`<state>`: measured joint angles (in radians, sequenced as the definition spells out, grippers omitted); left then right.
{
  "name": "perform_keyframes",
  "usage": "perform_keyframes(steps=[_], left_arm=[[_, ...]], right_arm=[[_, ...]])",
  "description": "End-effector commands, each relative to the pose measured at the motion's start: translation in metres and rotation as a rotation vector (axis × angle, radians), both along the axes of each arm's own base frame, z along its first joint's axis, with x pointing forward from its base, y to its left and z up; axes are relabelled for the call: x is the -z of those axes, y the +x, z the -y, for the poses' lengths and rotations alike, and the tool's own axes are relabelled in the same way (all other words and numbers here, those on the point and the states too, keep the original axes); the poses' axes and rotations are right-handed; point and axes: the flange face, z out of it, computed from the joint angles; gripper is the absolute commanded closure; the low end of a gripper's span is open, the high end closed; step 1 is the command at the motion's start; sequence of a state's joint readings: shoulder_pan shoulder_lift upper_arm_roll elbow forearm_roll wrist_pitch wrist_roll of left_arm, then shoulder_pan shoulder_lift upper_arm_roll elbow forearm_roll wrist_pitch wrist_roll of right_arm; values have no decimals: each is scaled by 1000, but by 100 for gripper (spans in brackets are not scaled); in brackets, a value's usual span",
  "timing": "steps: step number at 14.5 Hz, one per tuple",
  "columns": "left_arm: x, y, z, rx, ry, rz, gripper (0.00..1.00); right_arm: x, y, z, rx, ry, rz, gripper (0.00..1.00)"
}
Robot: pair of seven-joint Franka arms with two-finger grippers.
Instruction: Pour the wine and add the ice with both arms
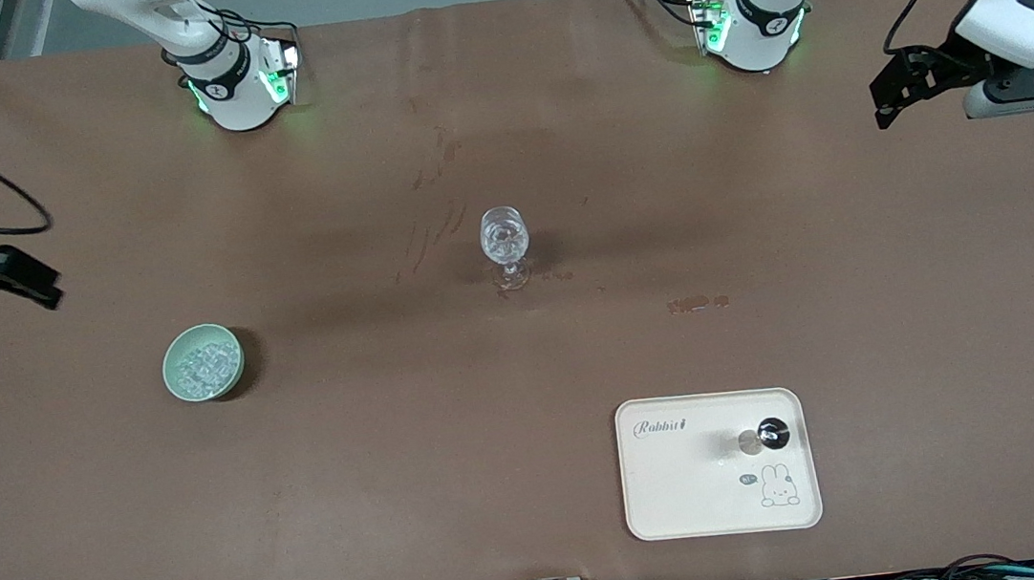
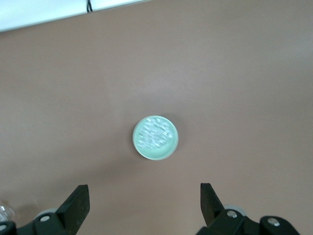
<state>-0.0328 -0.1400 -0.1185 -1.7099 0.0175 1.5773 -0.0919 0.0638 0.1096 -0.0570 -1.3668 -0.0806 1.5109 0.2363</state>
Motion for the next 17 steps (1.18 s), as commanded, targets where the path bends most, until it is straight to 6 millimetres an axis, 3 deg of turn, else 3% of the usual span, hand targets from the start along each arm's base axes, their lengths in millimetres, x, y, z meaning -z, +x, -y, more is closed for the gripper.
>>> perform_keyframes(steps=[1,4,12,17], left_arm=[[-5,-3,-5,48,-4,19,0],[-9,-2,-8,44,-5,27,0],[-19,1,-15,13,12,42,0],[-20,12,-21,4,9,48,0]], right_arm=[[-4,-20,51,-42,42,-38,0],[-8,-28,84,-41,58,-38,0],[-8,-31,71,-65,60,-65,0],[-8,-31,73,-58,60,-67,0]])
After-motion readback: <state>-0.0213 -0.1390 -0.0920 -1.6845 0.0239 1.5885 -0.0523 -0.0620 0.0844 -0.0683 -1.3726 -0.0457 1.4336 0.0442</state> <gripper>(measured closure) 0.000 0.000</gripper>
